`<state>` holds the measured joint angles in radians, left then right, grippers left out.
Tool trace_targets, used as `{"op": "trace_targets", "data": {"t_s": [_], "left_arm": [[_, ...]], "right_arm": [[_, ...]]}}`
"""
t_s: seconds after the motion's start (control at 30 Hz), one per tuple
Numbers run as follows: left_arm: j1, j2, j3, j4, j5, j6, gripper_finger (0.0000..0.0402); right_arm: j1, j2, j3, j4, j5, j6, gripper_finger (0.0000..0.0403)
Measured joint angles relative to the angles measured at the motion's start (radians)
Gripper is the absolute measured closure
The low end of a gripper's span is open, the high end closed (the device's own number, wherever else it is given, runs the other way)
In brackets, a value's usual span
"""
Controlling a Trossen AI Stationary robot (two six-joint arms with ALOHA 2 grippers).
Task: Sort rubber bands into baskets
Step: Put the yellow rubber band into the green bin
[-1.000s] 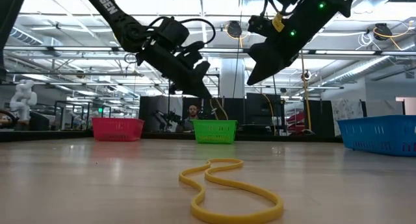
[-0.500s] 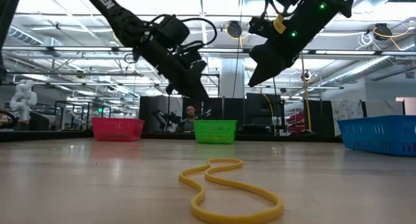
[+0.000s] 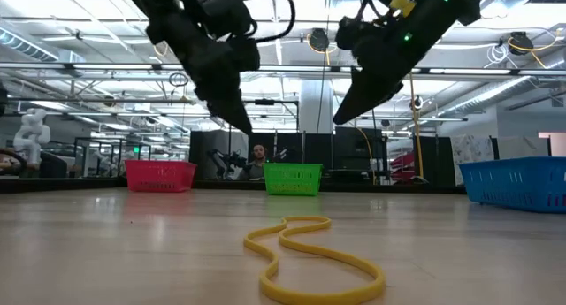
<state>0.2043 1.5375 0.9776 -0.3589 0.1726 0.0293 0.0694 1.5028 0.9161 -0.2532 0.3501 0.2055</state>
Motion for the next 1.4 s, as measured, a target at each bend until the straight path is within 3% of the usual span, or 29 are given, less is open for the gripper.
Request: {"op": "trace_targets", "data": {"t_s": [0.13,0.3,0.53,0.77,0.9,1.03,1.2,1.4], "left_arm": [[-0.131,0.005,-0.05,0.028,0.003,0.003,0.0317],[-0.291,0.014,-0.125,0.206,-0.005,0.003,0.0317],[-0.481,0.078,-0.169,0.494,-0.063,0.015,0.0317],[-0.61,0.181,-0.136,0.601,-0.106,0.318,0.0317],[-0.626,0.258,-0.073,0.633,-0.189,0.353,0.0317],[-0.596,0.352,0.025,0.585,-0.13,0.354,0.0317],[-0.545,0.461,0.163,0.374,-0.014,0.374,0.0317],[-0.503,0.491,0.245,0.241,0.002,0.411,0.0317]], "right_arm": [[0.029,0.0,0.0,-0.002,-0.112,0.04,0.0287],[0.103,0.0,0.0,-0.01,-0.216,0.07,0.0287],[0.208,0.0,0.0,-0.004,-0.252,0.069,0.0287],[0.235,0.0,0.0,0.004,-0.25,0.068,0.0287],[0.233,0.0,0.0,0.008,-0.247,0.07,0.0287],[0.233,0.0,0.0,0.013,-0.247,0.064,0.0287],[0.233,0.0,0.0,0.014,-0.247,0.063,0.0287],[0.233,0.0,0.001,0.003,-0.247,0.05,0.0287]]}}
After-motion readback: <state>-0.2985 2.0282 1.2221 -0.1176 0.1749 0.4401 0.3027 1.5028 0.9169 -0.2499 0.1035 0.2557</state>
